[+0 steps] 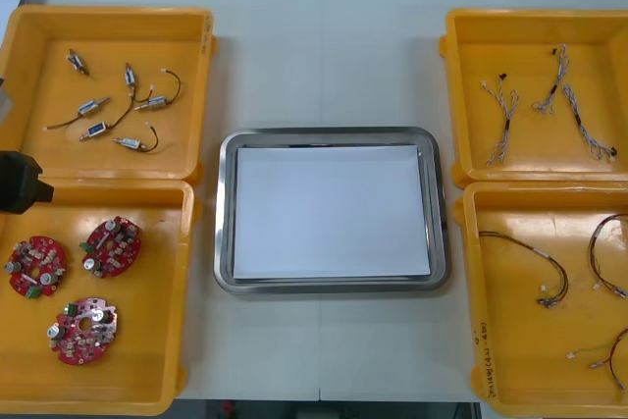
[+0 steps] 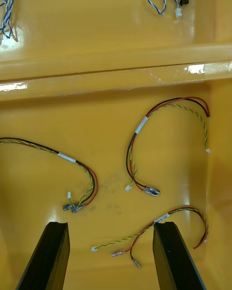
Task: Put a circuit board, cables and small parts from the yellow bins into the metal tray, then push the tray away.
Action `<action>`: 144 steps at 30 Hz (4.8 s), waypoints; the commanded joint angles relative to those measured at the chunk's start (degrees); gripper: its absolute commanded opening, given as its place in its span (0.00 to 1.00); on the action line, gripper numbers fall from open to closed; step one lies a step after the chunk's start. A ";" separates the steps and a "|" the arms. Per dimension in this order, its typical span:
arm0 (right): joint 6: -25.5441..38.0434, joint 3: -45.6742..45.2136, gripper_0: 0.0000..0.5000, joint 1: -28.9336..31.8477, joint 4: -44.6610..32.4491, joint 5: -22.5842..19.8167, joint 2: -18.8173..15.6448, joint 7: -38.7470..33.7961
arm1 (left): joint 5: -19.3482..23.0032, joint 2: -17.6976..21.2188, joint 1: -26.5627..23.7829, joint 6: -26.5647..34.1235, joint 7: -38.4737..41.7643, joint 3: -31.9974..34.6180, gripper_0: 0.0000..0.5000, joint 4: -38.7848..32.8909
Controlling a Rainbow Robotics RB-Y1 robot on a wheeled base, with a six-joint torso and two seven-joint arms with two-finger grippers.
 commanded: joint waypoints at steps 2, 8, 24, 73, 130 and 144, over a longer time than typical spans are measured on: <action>0.17 0.38 1.00 0.64 -0.44 0.08 -0.16 -0.61 | -0.61 0.97 0.86 0.40 -2.17 1.55 1.00 -1.78; 0.17 0.38 1.00 0.64 -0.44 0.08 -0.16 -0.61 | -0.61 0.97 0.86 0.40 -2.17 1.55 1.00 -1.78; 0.17 0.38 1.00 0.64 -0.44 0.08 -0.16 -0.61 | -0.61 0.97 0.86 0.40 -2.17 1.55 1.00 -1.78; 0.17 0.38 1.00 0.64 -0.44 0.08 -0.16 -0.61 | -0.61 0.97 0.86 0.40 -2.17 1.55 1.00 -1.78; 0.17 -3.48 1.00 5.73 -1.93 1.75 1.42 -1.67 | 4.67 3.43 5.00 0.40 -10.26 2.69 1.00 -1.60; 0.17 -9.20 1.00 9.34 -2.29 2.71 6.43 -2.02 | 7.83 5.54 13.17 -7.47 -16.50 2.34 1.00 -1.60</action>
